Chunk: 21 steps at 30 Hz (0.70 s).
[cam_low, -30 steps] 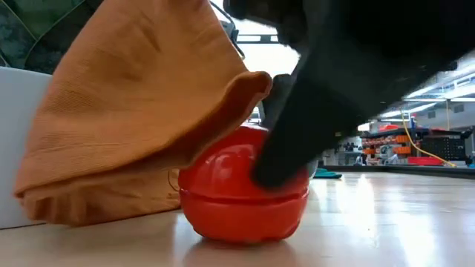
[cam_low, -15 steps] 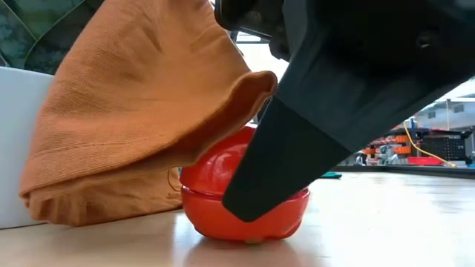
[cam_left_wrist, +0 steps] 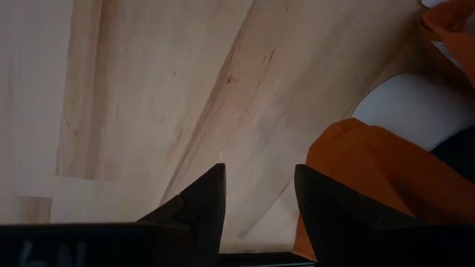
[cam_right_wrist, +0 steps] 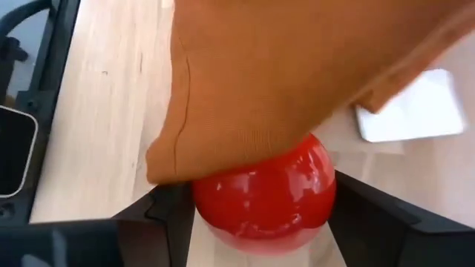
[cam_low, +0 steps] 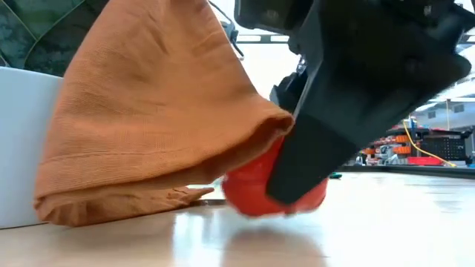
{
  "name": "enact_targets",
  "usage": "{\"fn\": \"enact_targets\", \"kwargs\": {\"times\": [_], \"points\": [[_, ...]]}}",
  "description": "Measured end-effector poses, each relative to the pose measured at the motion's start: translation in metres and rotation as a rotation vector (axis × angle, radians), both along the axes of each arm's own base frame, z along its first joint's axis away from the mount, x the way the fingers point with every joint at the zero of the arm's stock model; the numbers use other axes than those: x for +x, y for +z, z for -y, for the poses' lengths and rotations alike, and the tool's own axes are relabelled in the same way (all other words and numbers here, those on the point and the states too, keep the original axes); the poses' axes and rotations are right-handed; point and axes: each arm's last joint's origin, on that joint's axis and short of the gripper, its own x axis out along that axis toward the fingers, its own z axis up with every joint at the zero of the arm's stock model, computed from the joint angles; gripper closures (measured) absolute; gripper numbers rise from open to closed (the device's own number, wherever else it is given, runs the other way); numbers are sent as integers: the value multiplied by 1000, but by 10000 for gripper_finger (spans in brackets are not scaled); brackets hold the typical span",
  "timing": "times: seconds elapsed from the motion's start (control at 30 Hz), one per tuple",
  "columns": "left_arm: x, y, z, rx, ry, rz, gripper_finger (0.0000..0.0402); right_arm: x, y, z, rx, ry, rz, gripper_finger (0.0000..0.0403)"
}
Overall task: Pick and placing Produce into tupperware
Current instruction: Put the tomato into the bin
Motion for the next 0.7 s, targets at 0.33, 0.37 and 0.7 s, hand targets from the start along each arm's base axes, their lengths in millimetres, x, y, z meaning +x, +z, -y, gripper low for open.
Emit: {"fn": "enact_targets", "kwargs": {"times": [0.33,0.37,0.7], "points": [[0,0,0,17,-4,0,235,-21,31,16,-57,-30,-113,179],[0,0,-1,17,-4,1,235,-24,36,18,-65,-32,-125,179],[3,-1,-1,20,-3,27,236,-57,100,51,-132,-118,-137,179]]}}
